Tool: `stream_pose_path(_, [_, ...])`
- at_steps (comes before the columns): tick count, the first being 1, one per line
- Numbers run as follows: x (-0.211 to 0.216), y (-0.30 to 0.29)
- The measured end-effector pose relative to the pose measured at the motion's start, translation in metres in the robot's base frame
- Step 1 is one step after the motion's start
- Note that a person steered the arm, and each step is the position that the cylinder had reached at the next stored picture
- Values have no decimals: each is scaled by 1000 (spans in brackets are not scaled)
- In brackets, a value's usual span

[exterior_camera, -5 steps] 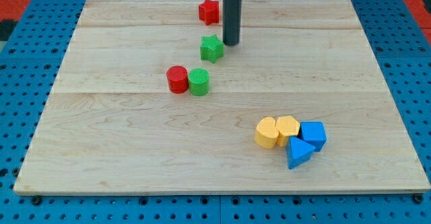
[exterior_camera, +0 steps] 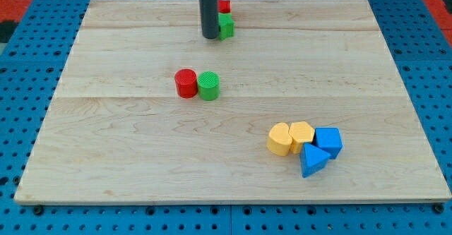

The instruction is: Form a triangle with the red circle and the green blocks

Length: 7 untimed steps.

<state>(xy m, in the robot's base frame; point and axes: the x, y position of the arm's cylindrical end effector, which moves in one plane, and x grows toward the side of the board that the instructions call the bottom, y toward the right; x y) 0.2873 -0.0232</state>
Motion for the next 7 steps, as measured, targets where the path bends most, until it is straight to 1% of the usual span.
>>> stream_pose_path(2, [-4,1])
stream_pose_path(3, [3,19])
stream_pose_path(4, [41,51])
stream_pose_path(5, [87,63])
stream_pose_path(6, [118,33])
stream_pose_path(7, [157,32])
